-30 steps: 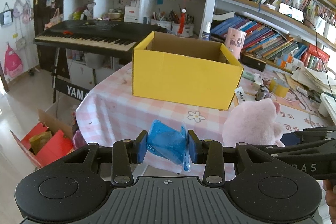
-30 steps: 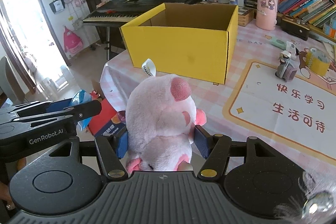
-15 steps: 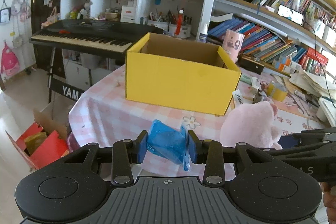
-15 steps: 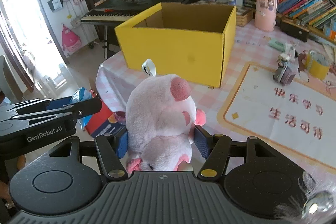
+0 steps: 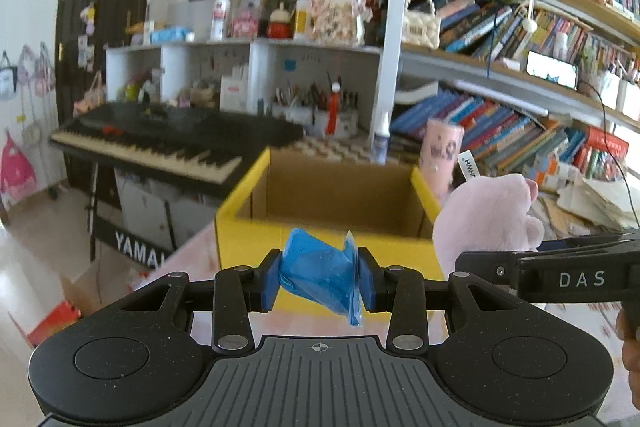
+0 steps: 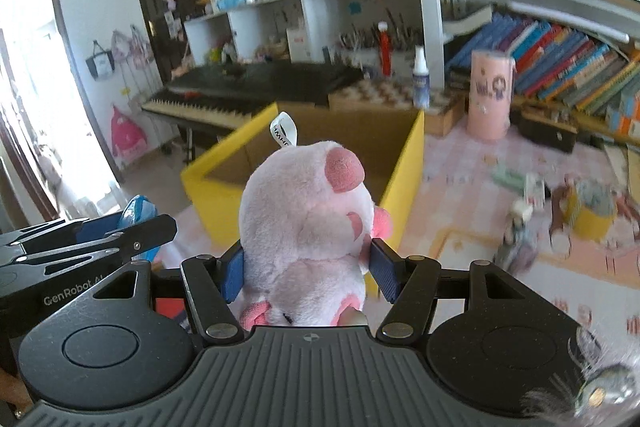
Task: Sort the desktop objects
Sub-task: 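Carry the pig and bag with both tools over the yellow box, then open both tools to drop the pig and bag into the yellow box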
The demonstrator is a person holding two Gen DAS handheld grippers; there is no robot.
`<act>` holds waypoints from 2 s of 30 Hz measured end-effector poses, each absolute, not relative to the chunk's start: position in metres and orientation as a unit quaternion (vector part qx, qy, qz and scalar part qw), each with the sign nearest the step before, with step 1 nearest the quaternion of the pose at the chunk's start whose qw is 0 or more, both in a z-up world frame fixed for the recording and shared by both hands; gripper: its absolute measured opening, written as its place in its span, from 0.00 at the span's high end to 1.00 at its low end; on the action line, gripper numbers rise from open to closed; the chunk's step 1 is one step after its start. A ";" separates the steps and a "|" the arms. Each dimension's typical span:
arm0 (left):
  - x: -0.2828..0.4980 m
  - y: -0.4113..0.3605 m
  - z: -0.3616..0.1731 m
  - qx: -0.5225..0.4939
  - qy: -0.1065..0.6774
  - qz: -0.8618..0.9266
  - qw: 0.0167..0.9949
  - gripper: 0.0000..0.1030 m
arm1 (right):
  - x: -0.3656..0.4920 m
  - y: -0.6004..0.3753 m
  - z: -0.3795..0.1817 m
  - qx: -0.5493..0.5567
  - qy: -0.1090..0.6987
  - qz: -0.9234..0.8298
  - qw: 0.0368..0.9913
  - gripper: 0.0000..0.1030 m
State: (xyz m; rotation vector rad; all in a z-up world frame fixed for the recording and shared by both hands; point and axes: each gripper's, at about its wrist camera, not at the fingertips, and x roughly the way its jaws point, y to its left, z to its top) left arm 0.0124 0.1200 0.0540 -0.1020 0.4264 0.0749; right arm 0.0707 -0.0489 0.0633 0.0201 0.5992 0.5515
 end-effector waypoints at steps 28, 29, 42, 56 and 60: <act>0.156 0.115 0.031 0.000 0.249 0.084 0.965 0.64 | 0.216 -0.015 0.028 -0.127 0.294 0.373 0.871 0.41; 0.159 0.114 0.028 0.003 0.255 0.082 0.963 0.64 | 0.215 -0.014 0.026 -0.140 0.292 0.379 0.867 0.41; 0.163 0.100 0.002 -0.006 0.340 0.080 0.937 0.64 | 0.224 -0.020 0.020 -0.232 0.276 0.457 0.813 0.41; 0.166 0.093 -0.002 -0.006 0.341 0.088 0.936 0.60 | 0.235 -0.014 0.020 -0.238 0.306 0.473 0.792 0.38; 0.165 0.095 -0.002 -0.004 0.340 0.108 0.934 0.42 | 0.235 -0.015 0.021 -0.233 0.304 0.476 0.792 0.35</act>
